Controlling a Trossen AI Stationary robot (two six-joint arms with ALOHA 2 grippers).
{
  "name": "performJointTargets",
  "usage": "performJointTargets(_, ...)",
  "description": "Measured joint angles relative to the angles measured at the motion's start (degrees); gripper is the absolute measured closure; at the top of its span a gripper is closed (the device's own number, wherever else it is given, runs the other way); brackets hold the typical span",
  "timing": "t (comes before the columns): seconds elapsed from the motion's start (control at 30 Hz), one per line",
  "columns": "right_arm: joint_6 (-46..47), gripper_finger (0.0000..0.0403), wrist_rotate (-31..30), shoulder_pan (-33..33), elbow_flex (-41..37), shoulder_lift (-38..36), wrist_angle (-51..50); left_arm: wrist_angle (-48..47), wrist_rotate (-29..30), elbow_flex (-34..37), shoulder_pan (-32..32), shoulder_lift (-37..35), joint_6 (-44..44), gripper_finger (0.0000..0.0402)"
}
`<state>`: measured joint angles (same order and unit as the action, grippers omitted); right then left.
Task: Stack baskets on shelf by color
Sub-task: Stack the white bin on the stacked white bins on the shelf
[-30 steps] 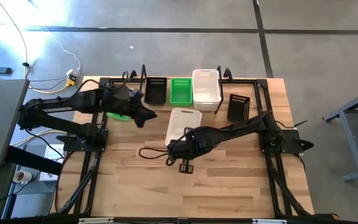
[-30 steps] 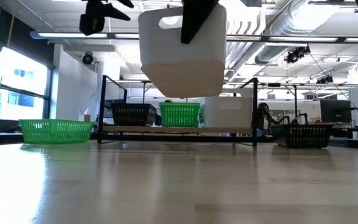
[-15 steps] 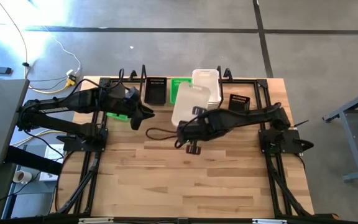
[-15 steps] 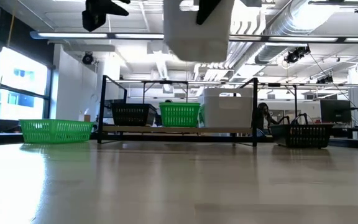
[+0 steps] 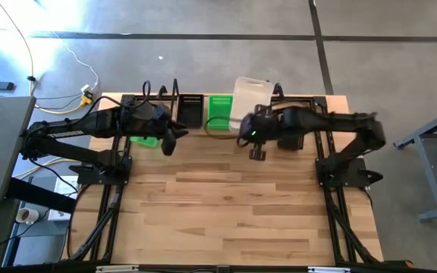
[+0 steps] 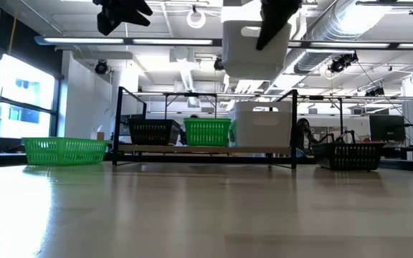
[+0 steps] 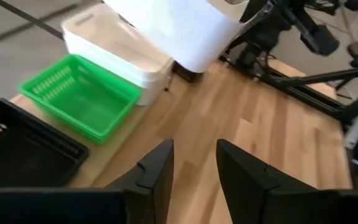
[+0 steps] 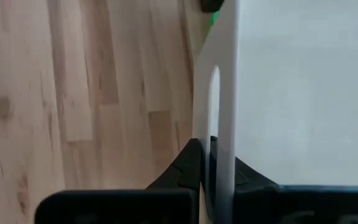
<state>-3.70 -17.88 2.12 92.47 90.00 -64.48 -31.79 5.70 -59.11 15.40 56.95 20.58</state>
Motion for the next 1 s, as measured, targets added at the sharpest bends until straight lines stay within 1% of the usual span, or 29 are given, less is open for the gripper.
performJointTargets(0.1, -5.58, 0.0403, 4.55, 4.67, -7.2, -5.51, 5.36, 0.17, 1.13, 0.0, 0.68, 0.0, -0.24, 0.0291)
performJointTargets(0.2, -10.9, 0.0403, 5.11, 9.02, -11.82, -9.26, 8.13, 0.34, 1.2, 0.0, 1.67, 0.0, -0.2, 0.0291)
performJointTargets(0.3, -15.9, 0.0403, 6.53, 13.0, -13.71, -11.34, 9.55, 0.37, 1.2, 0.0, 2.7, 0.0, -0.19, 0.0291)
performJointTargets(0.47, -24.38, 0.0403, 10.95, 18.64, -14.0, -10.64, 10.46, 0.39, 1.2, 0.0, 4.63, 0.02, 0.22, 0.0291)
performJointTargets(0.53, -25.83, 0.0403, 12.72, 20.66, -14.0, -9.52, 11.26, 0.39, 1.2, 0.0, 5.39, 0.02, 0.22, 0.0291)
performJointTargets(0.63, -26.5, 0.0403, 13.59, 22.67, -14.02, -7.94, 11.46, 0.37, 1.18, 0.0, 6.44, 0.02, 0.24, 0.0291)
performJointTargets(0.8, -29.82, 0.0403, 15.08, 23.4, -14.0, -5.65, 12.03, 0.37, 1.19, 0.0, 7.69, 0.02, 0.28, 0.0291)
performJointTargets(1.0, -29.23, 0.0403, 16.03, 22.88, -14.0, -4.27, 10.78, 0.37, 1.19, 0.0, 8.67, 0.02, 0.43, 0.0291)
